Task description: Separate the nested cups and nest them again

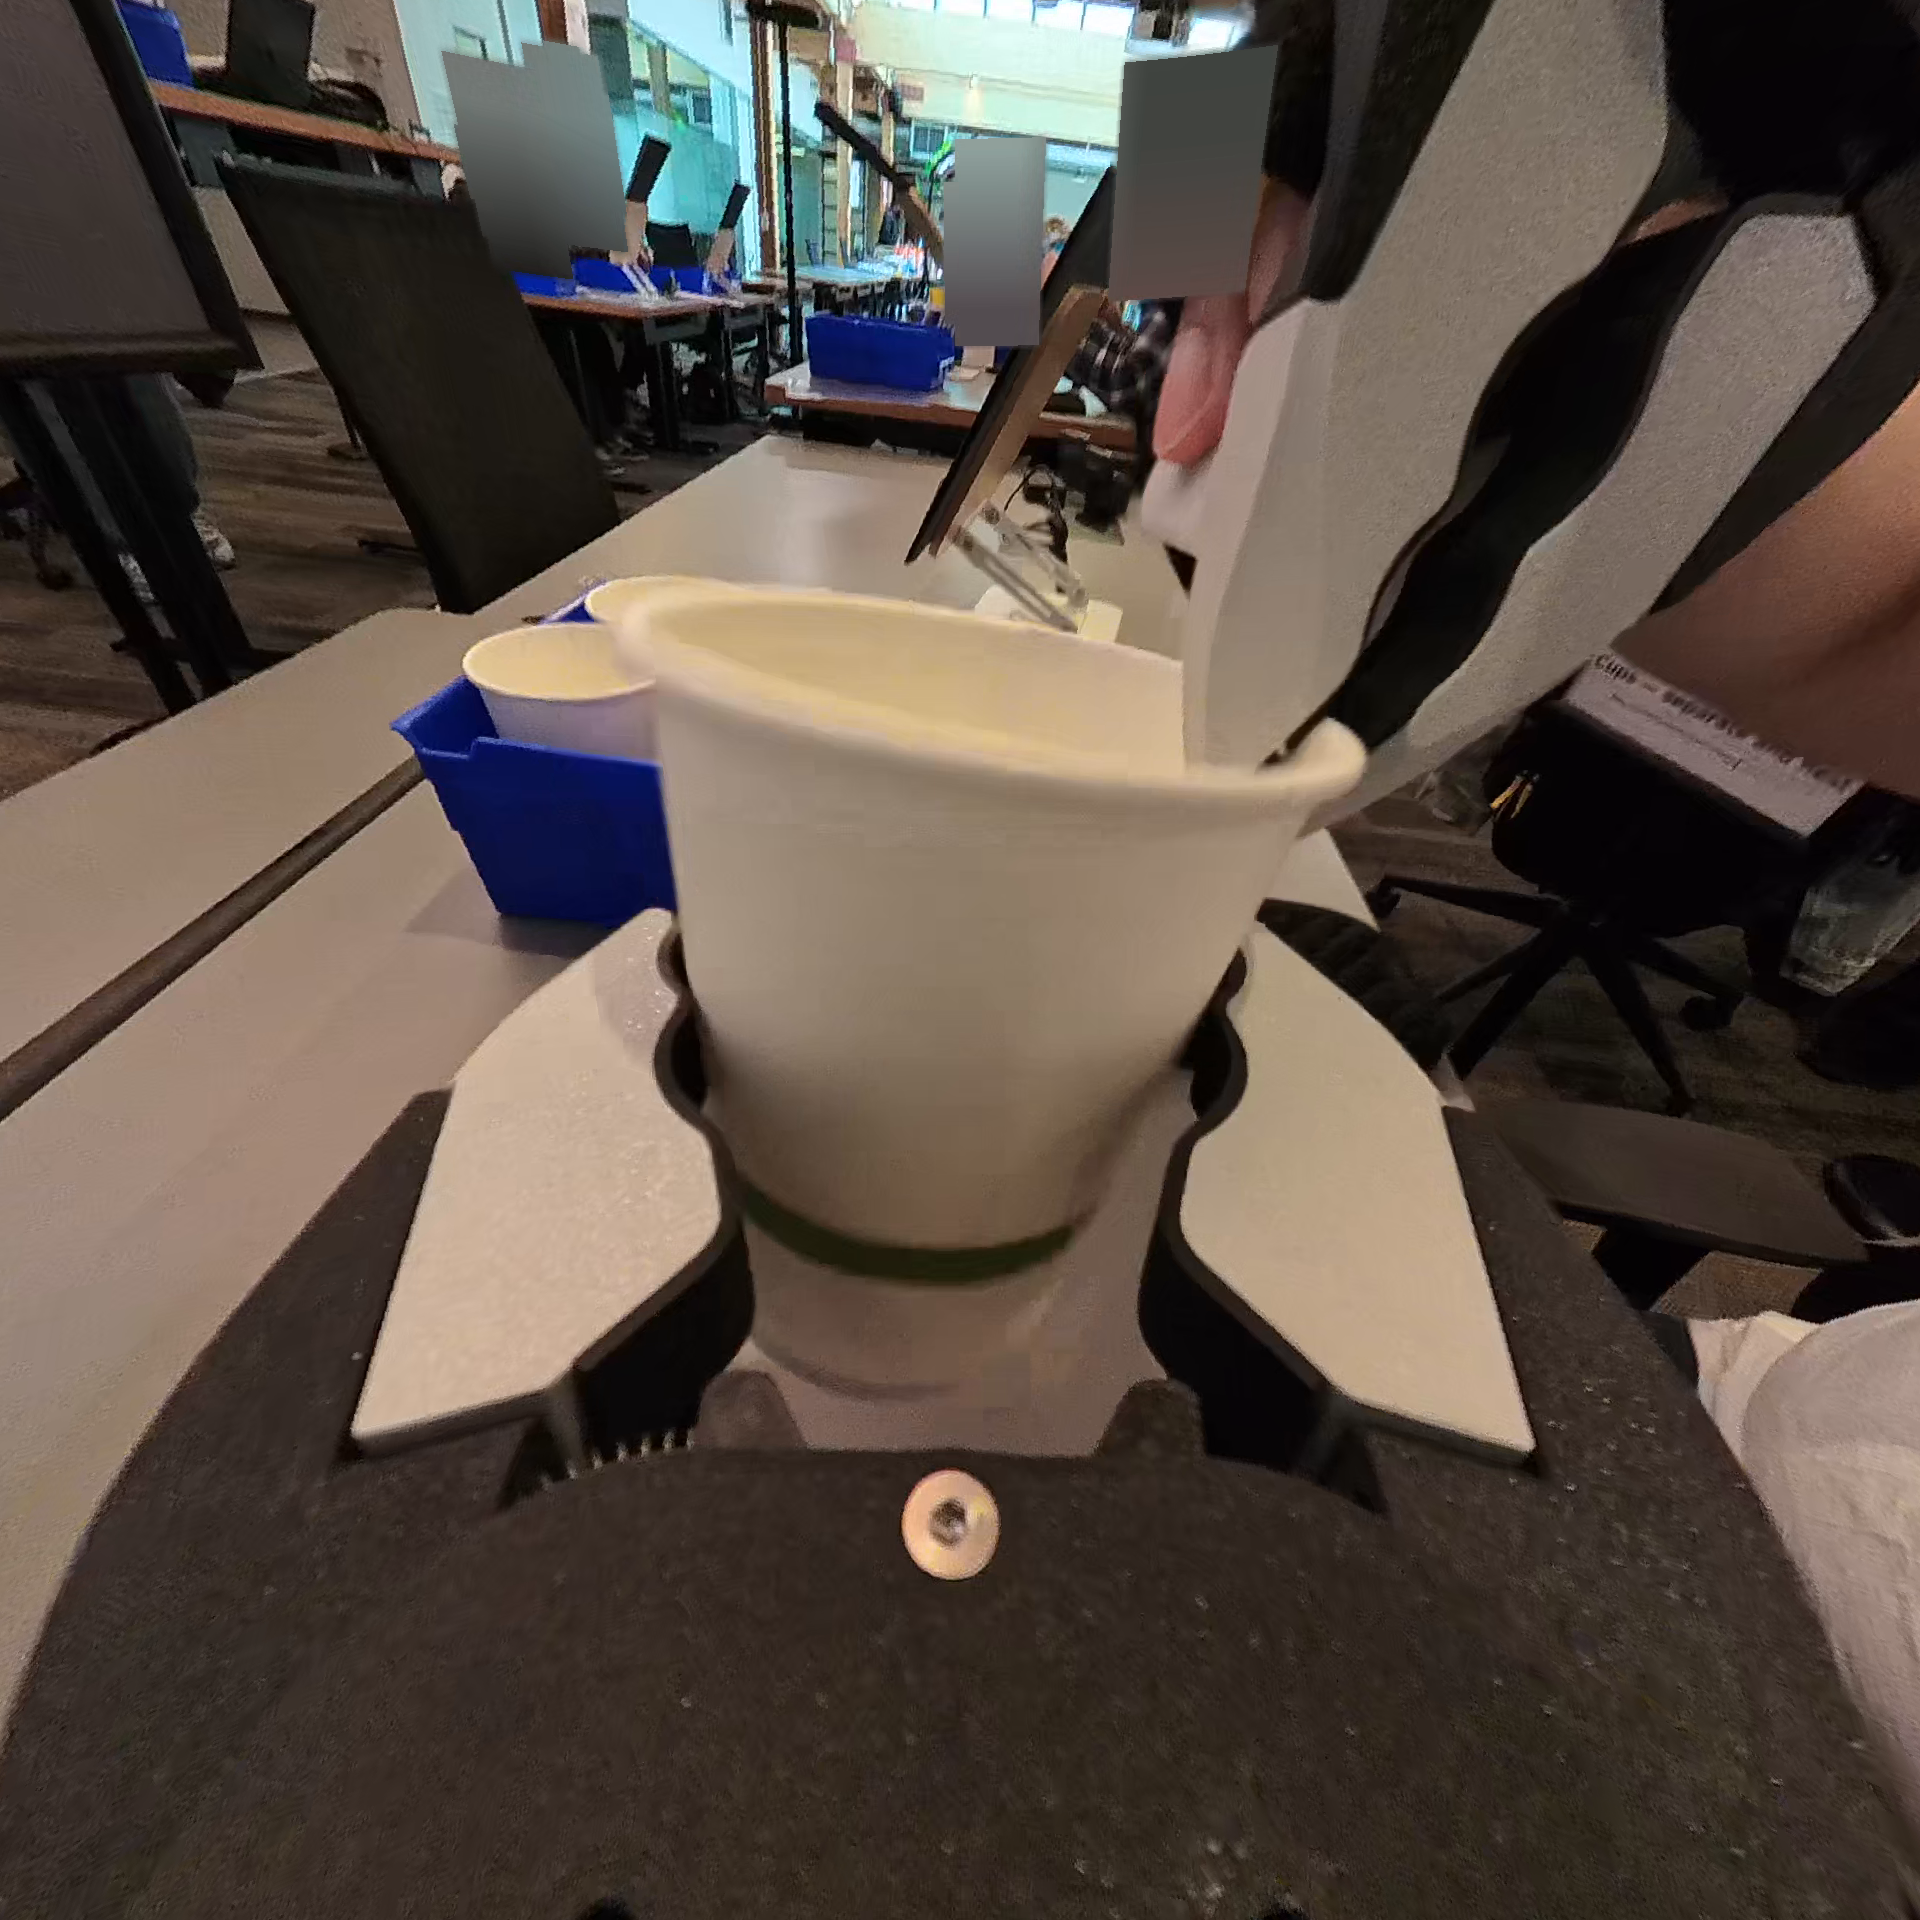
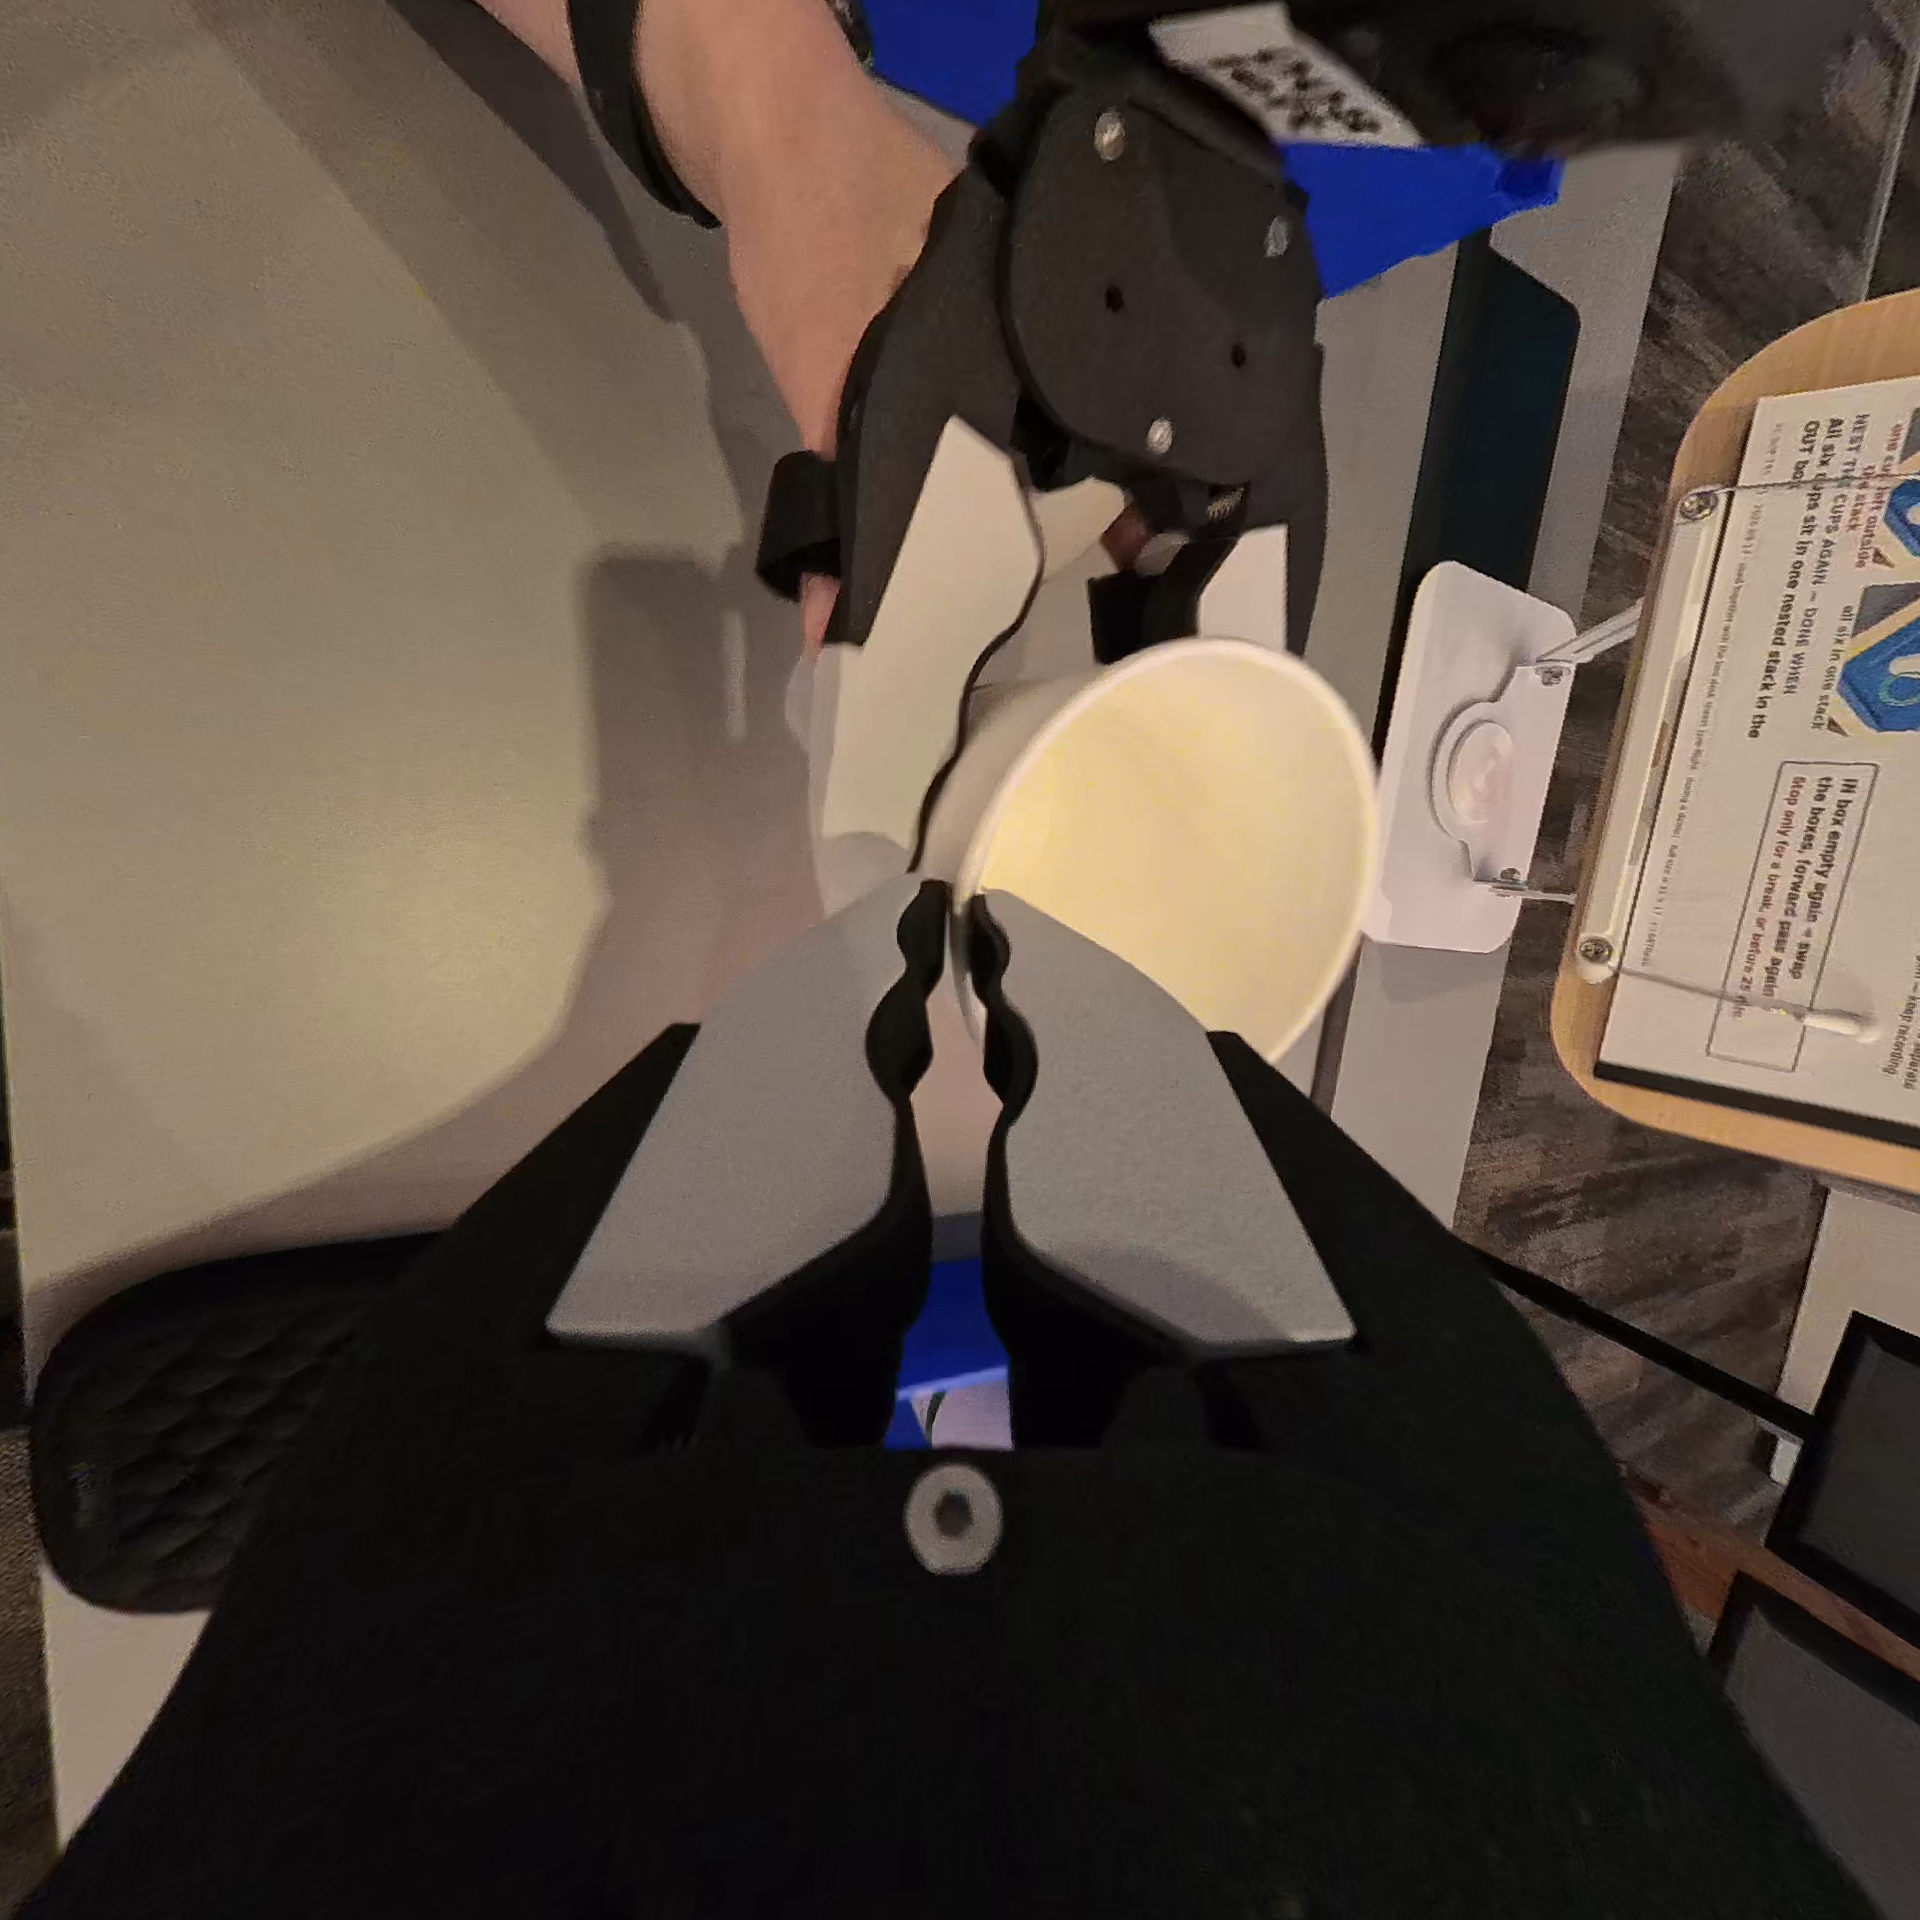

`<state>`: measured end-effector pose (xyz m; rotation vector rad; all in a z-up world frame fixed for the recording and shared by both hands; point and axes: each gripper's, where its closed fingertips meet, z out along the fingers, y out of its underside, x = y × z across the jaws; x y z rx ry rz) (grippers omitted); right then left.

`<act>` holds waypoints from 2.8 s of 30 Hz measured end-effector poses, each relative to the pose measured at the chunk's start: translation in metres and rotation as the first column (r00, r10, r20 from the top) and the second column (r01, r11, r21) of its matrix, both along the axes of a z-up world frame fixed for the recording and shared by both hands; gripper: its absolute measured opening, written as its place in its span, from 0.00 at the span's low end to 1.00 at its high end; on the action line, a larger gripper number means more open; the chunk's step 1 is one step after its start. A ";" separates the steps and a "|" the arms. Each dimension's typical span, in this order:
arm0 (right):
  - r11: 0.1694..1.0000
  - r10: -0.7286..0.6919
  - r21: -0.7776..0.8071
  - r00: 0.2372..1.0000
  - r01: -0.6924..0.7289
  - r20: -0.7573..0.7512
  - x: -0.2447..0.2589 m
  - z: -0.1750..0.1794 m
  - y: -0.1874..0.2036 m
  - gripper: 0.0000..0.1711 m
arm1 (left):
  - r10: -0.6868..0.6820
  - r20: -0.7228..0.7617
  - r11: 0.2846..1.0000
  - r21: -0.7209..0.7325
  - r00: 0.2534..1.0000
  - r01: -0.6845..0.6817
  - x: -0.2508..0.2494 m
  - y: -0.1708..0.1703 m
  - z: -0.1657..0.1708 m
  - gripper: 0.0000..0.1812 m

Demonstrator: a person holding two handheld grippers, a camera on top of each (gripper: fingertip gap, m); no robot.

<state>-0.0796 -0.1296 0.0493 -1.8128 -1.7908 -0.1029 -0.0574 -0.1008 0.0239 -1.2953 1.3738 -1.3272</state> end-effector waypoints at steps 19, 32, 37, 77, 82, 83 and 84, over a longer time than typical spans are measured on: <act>0.837 -0.541 -0.035 0.836 0.545 0.094 0.240 -0.031 -0.054 0.02 | 0.027 -0.013 0.998 -0.049 1.000 -0.028 -0.007 0.019 -0.001 0.47; 0.851 -0.477 -0.118 0.848 0.511 0.231 0.246 -0.114 -0.052 0.02 | 0.025 -0.015 0.998 -0.055 1.000 -0.026 -0.006 0.020 -0.003 0.46; 0.850 -0.474 -0.154 0.859 0.504 0.194 0.243 -0.118 -0.051 0.02 | 0.025 -0.011 0.998 -0.055 1.000 -0.026 -0.007 0.020 -0.002 0.46; 0.034 -0.998 -0.692 0.057 0.721 0.010 0.404 -0.136 0.004 0.11 | 0.069 -0.092 0.993 -0.087 0.993 -0.077 -0.002 0.036 -0.031 0.46; -0.002 -0.996 -0.686 0.060 0.727 0.067 0.401 -0.142 0.009 0.06 | 0.081 -0.123 0.993 -0.072 0.989 -0.090 -0.003 0.036 -0.033 0.45; -0.003 -0.996 -0.689 0.063 0.725 0.071 0.401 -0.143 0.010 0.05 | 0.095 -0.131 0.993 -0.058 0.987 -0.104 -0.005 0.037 -0.031 0.45; -0.003 -0.995 -0.692 0.069 0.722 0.077 0.399 -0.144 0.010 0.04 | 0.122 -0.140 0.991 -0.036 0.983 -0.129 -0.008 0.040 -0.029 0.45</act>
